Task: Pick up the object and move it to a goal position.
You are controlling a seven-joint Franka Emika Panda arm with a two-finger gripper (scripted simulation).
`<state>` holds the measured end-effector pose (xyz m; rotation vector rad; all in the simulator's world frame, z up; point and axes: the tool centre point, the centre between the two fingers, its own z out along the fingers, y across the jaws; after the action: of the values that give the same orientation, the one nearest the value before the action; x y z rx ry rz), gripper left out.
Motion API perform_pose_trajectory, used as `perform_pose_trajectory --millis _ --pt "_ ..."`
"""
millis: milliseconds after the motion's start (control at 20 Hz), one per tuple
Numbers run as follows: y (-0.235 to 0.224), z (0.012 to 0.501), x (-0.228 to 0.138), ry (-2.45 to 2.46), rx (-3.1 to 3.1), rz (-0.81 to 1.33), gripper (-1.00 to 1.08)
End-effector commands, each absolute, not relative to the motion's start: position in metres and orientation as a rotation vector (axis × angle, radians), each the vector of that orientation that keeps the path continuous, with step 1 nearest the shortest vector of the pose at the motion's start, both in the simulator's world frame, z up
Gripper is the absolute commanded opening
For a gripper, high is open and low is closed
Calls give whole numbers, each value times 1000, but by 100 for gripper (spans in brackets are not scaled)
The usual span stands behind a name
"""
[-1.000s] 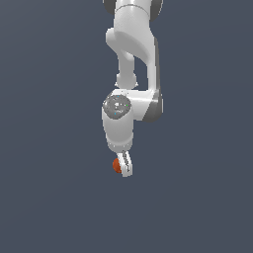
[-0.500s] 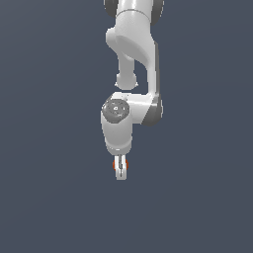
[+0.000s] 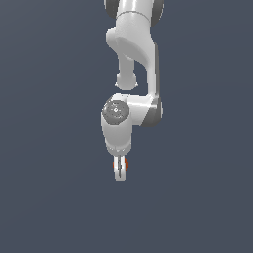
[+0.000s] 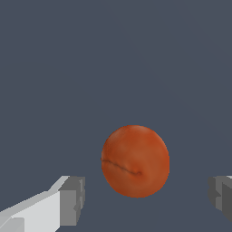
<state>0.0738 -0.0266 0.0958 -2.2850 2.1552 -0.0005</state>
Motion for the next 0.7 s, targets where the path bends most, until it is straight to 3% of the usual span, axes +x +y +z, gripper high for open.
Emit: perform_pose_trajectory --millis 0,650 --pt "-27 91 73 2156 -2285 0 100" --pt "-27 47 74 2161 -2280 0 100"
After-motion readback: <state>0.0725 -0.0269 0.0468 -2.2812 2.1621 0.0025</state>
